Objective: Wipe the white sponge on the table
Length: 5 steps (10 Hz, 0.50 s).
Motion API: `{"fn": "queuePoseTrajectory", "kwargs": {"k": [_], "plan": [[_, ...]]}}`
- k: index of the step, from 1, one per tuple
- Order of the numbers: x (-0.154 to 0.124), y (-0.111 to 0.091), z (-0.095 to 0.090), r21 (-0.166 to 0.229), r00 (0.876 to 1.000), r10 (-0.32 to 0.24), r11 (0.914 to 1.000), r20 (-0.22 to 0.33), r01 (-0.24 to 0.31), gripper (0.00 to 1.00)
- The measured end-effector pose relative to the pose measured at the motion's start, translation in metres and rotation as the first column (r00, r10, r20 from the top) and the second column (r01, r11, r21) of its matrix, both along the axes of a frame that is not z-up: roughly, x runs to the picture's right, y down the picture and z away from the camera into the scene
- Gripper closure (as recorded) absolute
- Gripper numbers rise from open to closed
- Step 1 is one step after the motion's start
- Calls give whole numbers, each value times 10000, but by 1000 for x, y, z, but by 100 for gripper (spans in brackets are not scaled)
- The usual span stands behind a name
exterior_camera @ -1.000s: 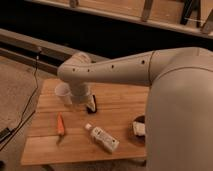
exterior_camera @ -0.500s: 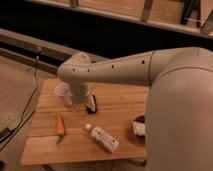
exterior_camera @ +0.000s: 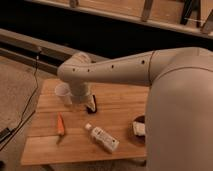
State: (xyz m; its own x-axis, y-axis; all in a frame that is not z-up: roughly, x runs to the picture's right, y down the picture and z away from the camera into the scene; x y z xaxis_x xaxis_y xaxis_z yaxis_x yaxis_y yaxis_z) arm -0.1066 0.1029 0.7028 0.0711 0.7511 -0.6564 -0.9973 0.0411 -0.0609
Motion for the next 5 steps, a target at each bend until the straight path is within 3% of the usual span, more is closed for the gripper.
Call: {"fn": "queuePoseTrajectory", "kwargs": {"k": [3, 4, 5], "plan": [[5, 0, 4, -30, 9999, -32, 10000, -133, 32, 35], [25, -1, 13, -56, 9982, -82, 10000, -587, 79, 35], [31, -1, 15, -83, 9974, -73, 9999, -713, 67, 35]]}}
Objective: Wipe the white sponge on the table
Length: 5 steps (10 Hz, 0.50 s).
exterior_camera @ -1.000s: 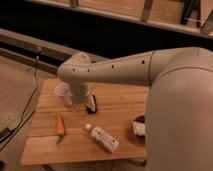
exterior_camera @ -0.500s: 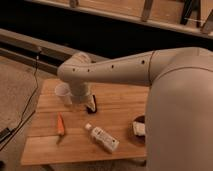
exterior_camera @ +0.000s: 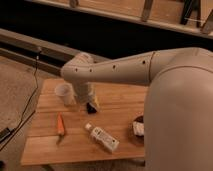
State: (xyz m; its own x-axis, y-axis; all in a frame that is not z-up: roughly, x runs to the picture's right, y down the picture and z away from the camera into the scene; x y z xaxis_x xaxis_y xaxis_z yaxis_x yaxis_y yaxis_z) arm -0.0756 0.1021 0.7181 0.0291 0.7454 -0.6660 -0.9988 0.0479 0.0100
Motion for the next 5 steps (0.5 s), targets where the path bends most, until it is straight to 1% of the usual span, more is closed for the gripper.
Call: {"fn": "queuePoseTrajectory", "kwargs": {"k": [2, 5], "plan": [[20, -2, 7, -44, 9992, 28, 10000, -395, -30, 35], [48, -4, 9, 0, 9979, 119, 9999, -630, -120, 35]]}}
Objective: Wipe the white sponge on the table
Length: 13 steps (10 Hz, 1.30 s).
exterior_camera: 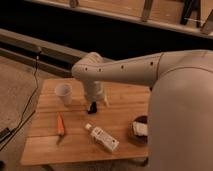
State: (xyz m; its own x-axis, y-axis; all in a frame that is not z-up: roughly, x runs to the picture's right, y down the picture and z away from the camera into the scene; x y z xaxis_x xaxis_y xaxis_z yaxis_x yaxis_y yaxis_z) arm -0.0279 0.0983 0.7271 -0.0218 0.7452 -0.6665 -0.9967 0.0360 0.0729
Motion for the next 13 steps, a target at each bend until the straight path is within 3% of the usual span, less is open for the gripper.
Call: {"fn": "queuePoseTrajectory", "kwargs": {"k": [5, 10, 13], "plan": [[76, 18, -8, 178, 9988, 482, 9987, 124, -484, 35], [131, 51, -19, -133, 9946, 1025, 9946, -145, -1027, 35], [167, 71, -20, -332, 9848, 1628, 9857, -603, -1650, 35]]}}
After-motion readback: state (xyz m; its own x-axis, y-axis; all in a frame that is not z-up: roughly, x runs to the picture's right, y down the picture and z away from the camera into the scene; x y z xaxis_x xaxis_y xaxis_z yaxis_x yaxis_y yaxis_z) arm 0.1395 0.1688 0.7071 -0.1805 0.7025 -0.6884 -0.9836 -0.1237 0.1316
